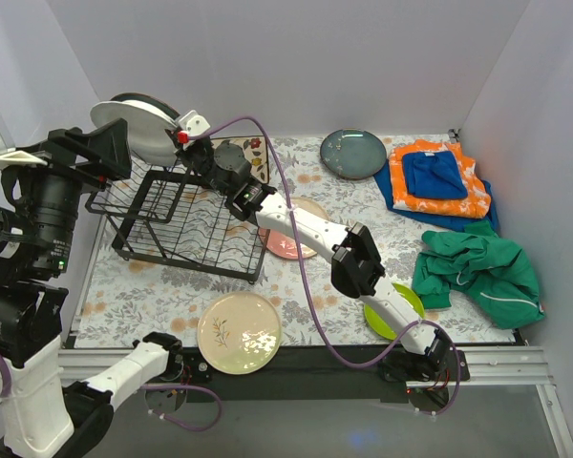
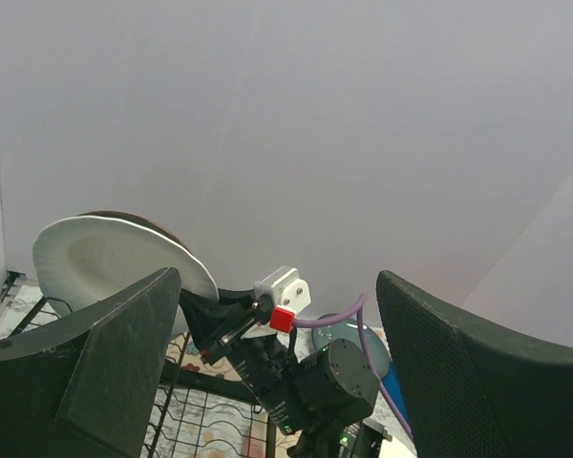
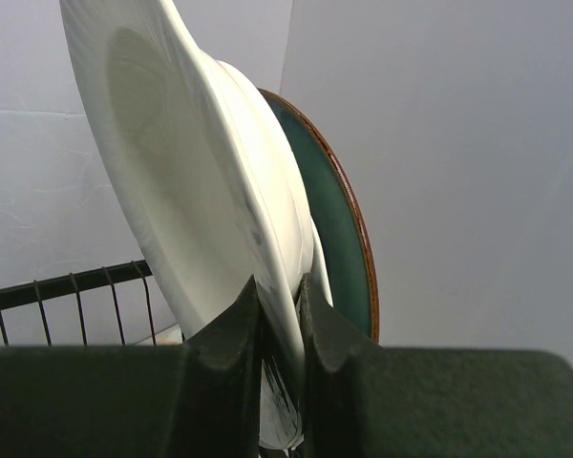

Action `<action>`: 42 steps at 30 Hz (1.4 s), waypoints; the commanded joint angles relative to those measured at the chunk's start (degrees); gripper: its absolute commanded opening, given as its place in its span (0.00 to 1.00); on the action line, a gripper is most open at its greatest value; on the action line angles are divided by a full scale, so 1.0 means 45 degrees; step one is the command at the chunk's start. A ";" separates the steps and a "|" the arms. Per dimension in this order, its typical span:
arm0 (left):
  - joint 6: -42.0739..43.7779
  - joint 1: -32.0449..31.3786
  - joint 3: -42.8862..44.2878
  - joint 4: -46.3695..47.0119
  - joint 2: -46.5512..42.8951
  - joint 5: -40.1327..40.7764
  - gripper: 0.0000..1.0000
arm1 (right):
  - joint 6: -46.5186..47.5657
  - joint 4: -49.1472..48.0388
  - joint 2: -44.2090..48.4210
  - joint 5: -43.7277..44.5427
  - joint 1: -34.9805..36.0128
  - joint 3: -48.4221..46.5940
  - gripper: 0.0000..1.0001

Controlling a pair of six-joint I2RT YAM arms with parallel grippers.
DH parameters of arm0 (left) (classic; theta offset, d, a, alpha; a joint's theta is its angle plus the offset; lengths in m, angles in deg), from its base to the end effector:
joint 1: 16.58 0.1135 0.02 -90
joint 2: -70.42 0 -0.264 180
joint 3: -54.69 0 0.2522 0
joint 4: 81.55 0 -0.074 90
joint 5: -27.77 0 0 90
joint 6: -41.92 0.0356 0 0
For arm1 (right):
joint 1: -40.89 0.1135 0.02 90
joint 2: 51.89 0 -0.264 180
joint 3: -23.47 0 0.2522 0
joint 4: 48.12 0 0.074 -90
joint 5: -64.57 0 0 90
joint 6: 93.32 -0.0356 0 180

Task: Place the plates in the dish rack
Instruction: Insert the plate into the dish rack

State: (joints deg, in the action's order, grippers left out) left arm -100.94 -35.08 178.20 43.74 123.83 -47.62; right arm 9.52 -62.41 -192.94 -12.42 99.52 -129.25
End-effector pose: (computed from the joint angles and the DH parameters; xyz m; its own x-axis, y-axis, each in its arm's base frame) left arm 0.0531 -0.0083 0.5914 0.0910 -0.8439 -0.5288 0.2468 0.5335 -0.8090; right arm 0.3036 0.4825 0.3781 0.3836 0.2133 -0.8985 -0.6577 0.7461 -0.1037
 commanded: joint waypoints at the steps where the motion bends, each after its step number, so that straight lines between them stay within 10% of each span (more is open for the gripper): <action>1: 0.0067 -0.0029 -0.0132 0.0154 -0.0071 0.0269 0.82 | -0.0236 -0.2809 0.0427 0.0427 0.0076 -0.0274 0.01; 42: 0.0341 -0.0049 -0.0757 0.0506 -0.0325 0.0816 0.84 | -0.0764 -0.2164 -0.0373 0.1131 0.0369 -0.0274 0.01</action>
State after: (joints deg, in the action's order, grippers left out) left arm -100.33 -35.11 174.99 45.75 122.58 -44.89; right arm 8.51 -63.40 -196.75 -8.88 100.22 -127.31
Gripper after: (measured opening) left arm 0.838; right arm 0.187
